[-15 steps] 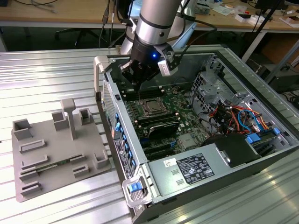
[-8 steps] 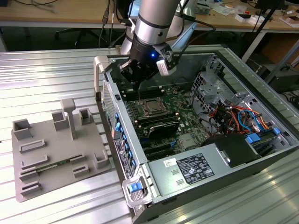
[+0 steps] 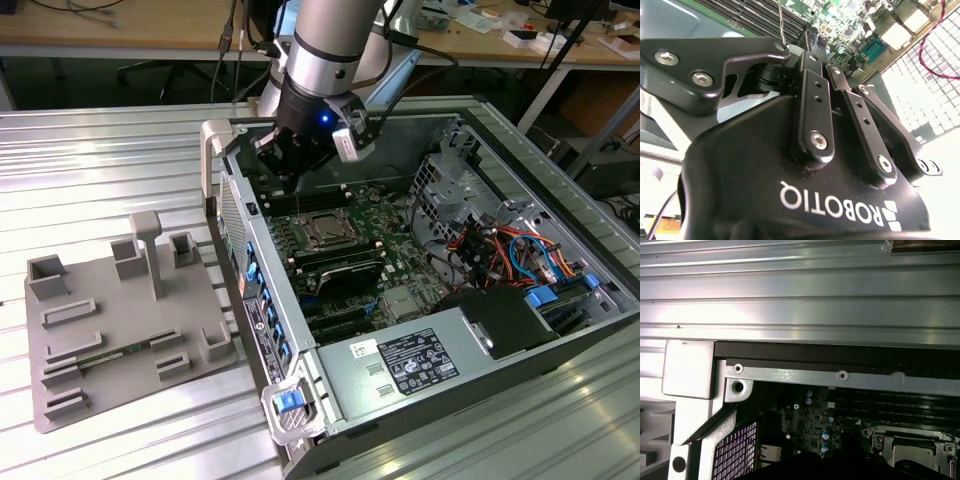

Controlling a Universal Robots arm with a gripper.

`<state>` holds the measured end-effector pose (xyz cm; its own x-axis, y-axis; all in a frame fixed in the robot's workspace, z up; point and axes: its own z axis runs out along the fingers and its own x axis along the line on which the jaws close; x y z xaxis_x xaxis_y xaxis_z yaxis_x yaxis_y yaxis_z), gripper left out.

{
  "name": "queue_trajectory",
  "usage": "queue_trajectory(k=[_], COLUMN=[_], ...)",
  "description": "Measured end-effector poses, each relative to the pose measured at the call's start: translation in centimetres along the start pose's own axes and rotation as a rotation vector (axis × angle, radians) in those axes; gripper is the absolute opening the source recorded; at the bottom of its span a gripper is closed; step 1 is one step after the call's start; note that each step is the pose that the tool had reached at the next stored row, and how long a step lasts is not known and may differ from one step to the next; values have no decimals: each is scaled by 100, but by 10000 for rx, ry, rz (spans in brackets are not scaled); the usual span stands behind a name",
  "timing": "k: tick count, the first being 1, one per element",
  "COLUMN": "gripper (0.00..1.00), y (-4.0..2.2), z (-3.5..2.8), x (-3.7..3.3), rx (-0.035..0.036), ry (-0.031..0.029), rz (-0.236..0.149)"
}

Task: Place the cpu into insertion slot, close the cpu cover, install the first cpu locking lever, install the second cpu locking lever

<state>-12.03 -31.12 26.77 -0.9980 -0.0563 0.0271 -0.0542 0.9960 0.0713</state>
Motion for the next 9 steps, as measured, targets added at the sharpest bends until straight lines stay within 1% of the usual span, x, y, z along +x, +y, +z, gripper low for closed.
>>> queue_trajectory(k=[4, 9], gripper=[11, 11], y=[17, 36], z=[6, 17], x=[-8, -35], rx=[0, -1], ry=[0, 1], rz=[-3, -5])
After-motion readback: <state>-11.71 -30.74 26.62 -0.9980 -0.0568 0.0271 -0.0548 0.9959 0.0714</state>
